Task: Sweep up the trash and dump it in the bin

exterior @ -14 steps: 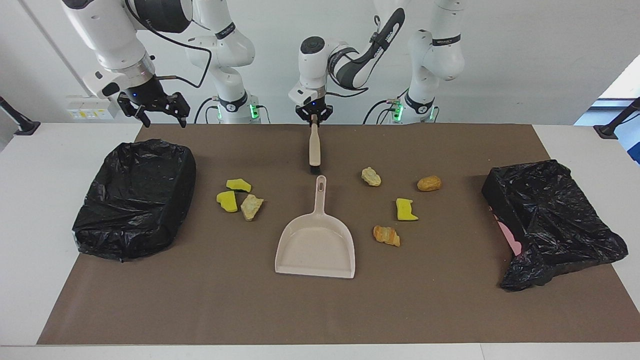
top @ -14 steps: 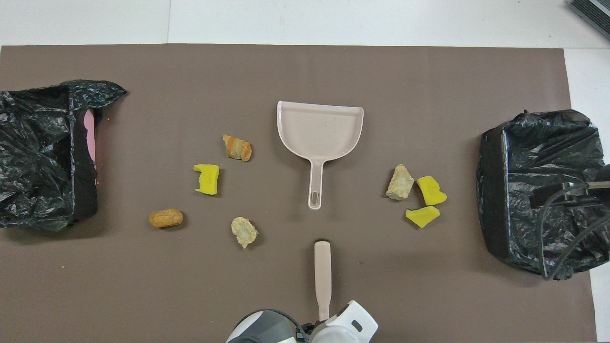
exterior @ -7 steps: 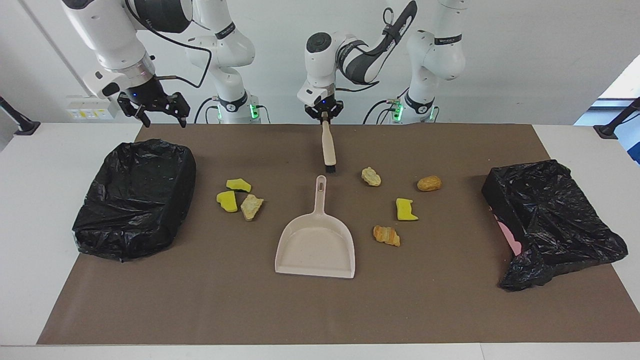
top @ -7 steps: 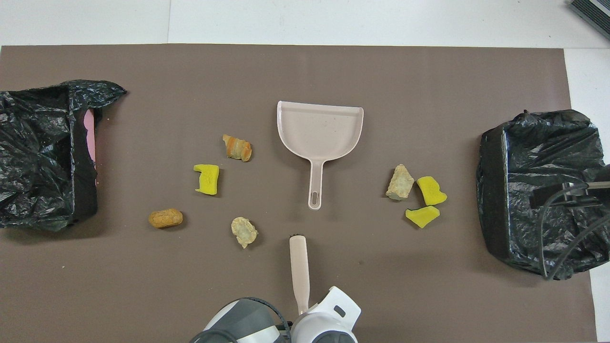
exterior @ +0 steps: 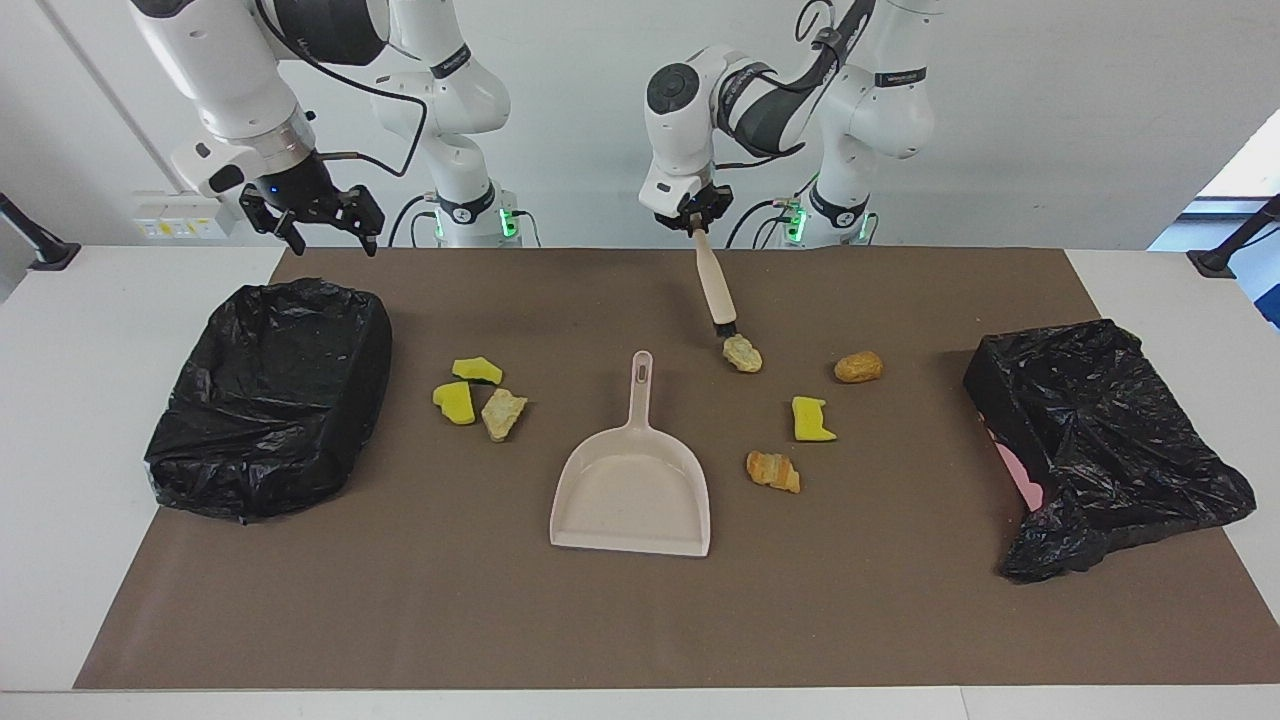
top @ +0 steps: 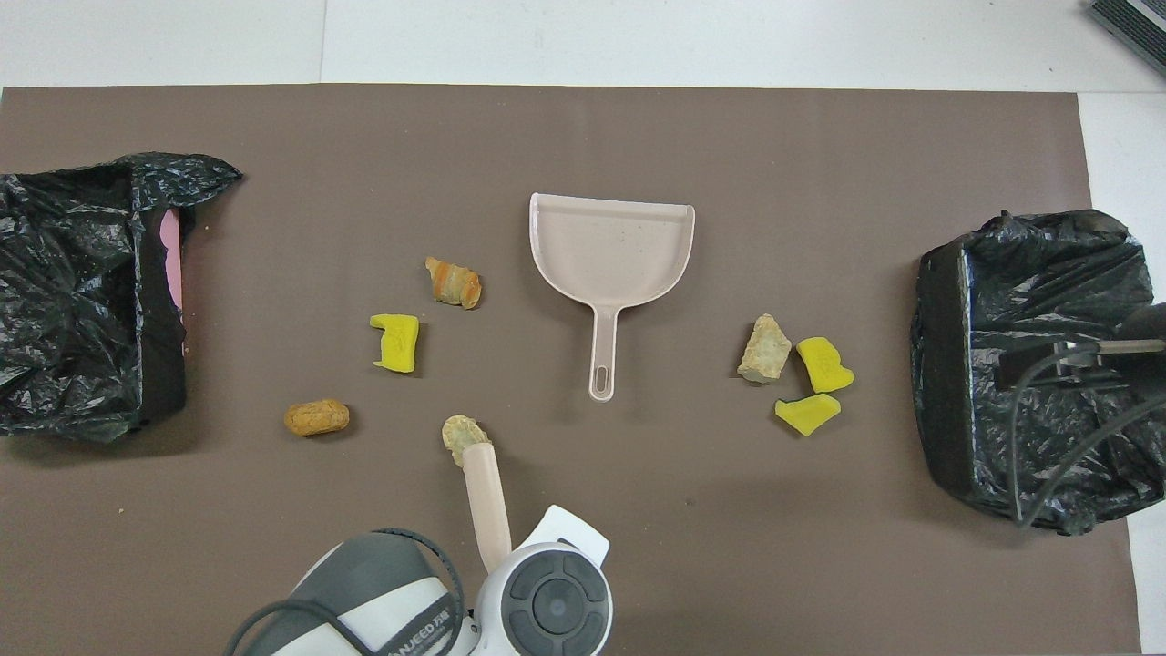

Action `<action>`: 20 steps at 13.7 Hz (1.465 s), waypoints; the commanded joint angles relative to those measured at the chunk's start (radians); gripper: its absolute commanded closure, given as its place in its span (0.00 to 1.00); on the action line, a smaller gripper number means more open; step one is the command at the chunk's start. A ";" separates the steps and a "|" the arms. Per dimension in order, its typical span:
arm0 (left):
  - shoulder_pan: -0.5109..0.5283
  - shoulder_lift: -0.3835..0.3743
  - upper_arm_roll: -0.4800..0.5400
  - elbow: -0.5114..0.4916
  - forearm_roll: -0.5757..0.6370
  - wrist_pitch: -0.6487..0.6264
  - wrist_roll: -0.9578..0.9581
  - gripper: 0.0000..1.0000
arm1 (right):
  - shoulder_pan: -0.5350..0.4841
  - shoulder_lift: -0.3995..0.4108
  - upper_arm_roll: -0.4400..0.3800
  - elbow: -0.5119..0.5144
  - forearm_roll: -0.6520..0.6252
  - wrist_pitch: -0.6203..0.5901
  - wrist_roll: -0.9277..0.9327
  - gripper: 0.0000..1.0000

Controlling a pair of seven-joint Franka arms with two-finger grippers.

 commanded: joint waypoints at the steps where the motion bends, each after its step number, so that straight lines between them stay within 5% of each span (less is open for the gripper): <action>1: 0.021 -0.008 -0.010 -0.033 -0.001 0.133 0.051 1.00 | 0.117 0.059 0.007 -0.001 0.018 0.100 0.179 0.00; 3: 0.020 -0.018 -0.010 -0.089 -0.002 0.265 0.109 1.00 | 0.182 0.133 0.010 0.027 0.093 0.184 0.293 0.00; 7: 0.049 -0.009 -0.010 -0.166 -0.002 0.302 0.189 1.00 | 0.266 0.254 0.010 0.031 0.110 0.327 0.425 0.00; 16: 0.386 0.015 -0.009 -0.177 -0.002 0.210 0.364 1.00 | 0.392 0.470 0.010 0.154 0.210 0.438 0.564 0.00; 20: 0.488 0.005 -0.009 -0.070 -0.001 0.065 0.467 1.00 | 0.467 0.530 0.012 0.143 0.211 0.501 0.569 0.00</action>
